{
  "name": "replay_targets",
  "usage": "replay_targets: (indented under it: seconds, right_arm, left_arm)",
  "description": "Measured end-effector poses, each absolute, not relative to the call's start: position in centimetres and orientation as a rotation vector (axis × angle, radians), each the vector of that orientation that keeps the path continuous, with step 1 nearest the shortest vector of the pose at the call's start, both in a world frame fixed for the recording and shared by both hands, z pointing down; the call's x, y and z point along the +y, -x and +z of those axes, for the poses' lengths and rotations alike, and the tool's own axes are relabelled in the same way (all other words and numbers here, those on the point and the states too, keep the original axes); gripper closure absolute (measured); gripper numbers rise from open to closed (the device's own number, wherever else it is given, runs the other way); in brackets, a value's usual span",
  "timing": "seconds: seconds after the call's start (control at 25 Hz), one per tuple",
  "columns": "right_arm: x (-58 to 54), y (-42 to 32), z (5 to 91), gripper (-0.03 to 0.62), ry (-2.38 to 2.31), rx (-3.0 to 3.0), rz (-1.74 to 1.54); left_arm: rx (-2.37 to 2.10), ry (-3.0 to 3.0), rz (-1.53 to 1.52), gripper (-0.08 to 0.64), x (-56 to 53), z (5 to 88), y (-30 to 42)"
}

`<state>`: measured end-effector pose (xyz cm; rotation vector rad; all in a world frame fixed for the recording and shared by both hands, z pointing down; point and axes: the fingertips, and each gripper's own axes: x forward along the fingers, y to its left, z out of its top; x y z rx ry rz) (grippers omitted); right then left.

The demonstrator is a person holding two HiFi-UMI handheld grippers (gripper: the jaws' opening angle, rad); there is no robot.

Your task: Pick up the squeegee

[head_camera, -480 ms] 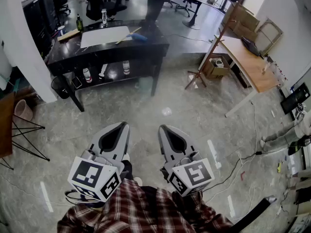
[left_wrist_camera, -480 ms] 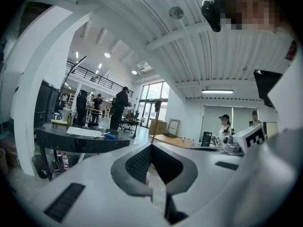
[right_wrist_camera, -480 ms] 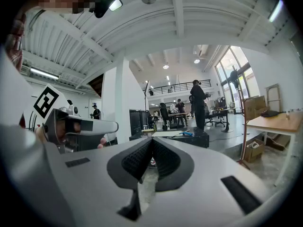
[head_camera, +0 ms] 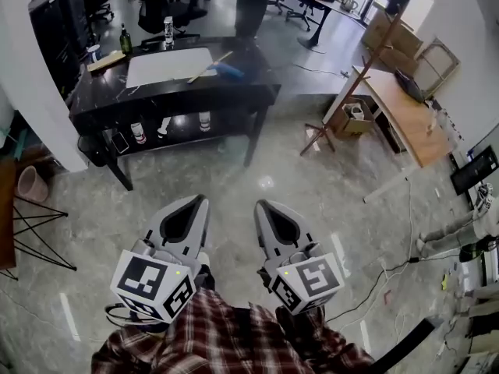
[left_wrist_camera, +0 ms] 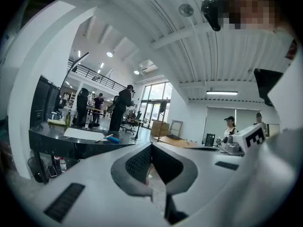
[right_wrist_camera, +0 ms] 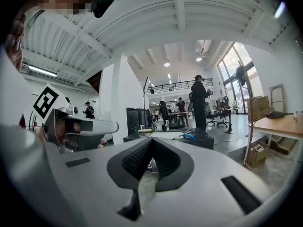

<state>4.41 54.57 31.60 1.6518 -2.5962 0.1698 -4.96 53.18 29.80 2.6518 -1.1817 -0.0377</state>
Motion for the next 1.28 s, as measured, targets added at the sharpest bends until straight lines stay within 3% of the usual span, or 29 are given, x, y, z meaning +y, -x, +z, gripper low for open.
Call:
replay_targets:
  seconds: [0.92,1.28]
  right_arm:
    - [27.7,-2.9,33.6,0.581,-1.681,-2.543,0.237]
    - [13.3,-7.1,32.4,0.581,-1.598,-2.588,0.209]
  left_arm:
    - [-1.135,-2.63,0.04,0.551,26.7,32.4,6.8]
    - [-1.208,-2.593,-0.001,0.551,12.9,31.6,2.5]
